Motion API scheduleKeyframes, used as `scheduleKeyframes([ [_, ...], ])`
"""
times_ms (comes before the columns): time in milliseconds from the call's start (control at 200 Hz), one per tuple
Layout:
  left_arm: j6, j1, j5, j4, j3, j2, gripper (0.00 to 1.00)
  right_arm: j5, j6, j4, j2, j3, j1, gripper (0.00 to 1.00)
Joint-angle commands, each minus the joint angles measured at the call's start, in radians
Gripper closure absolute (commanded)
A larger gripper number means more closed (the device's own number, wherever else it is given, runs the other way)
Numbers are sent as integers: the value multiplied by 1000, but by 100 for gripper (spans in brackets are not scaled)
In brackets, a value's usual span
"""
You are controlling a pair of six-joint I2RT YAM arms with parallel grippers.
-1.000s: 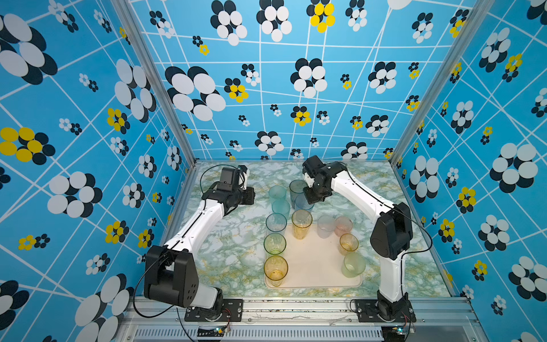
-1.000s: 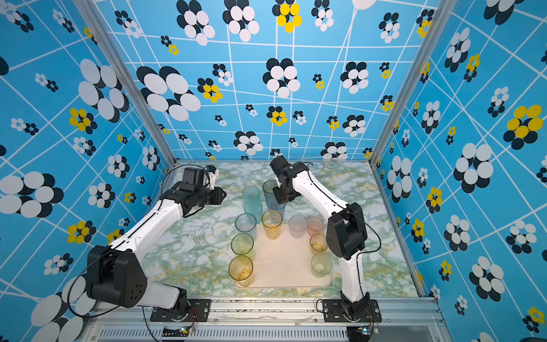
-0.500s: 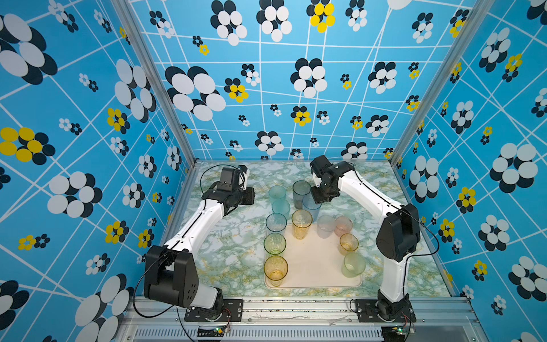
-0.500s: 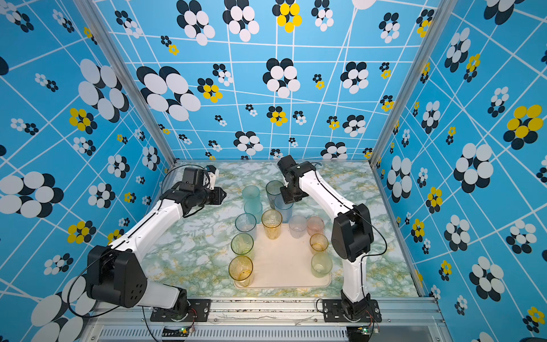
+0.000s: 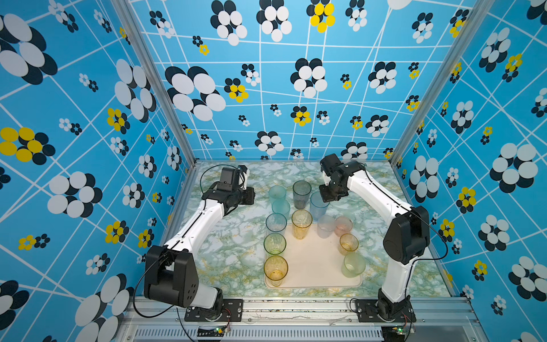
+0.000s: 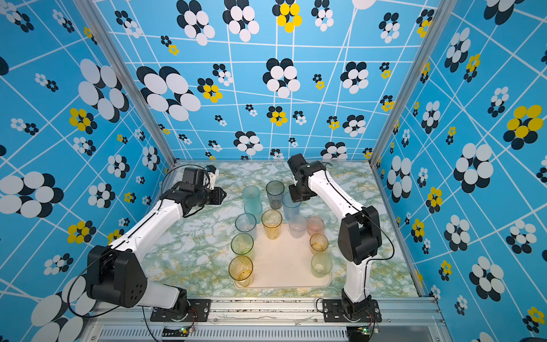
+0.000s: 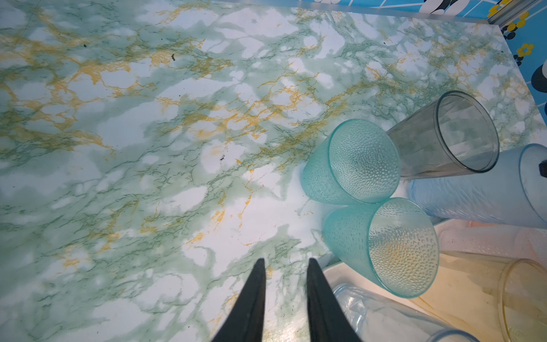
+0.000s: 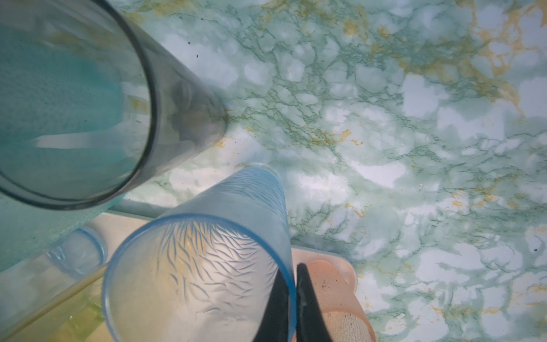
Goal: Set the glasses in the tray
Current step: 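Lift the light-blue cup out of the cluster, then carry the light-blue cup over the tray toward the robot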
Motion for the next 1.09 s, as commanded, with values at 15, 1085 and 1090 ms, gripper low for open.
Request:
scheduleKeyframes([
  [15,16,9,-9,-14,-4,-15,73,8,27,42,-63,-31,-30,100],
  [1085,6,8,-20,-38,-9,-83,73,-50,-79,-118,-669,-99,-84,100],
  [1090,6,8,-20,-39,-8,-83,73,-54,-81,-121,-670,-100,-82,100],
])
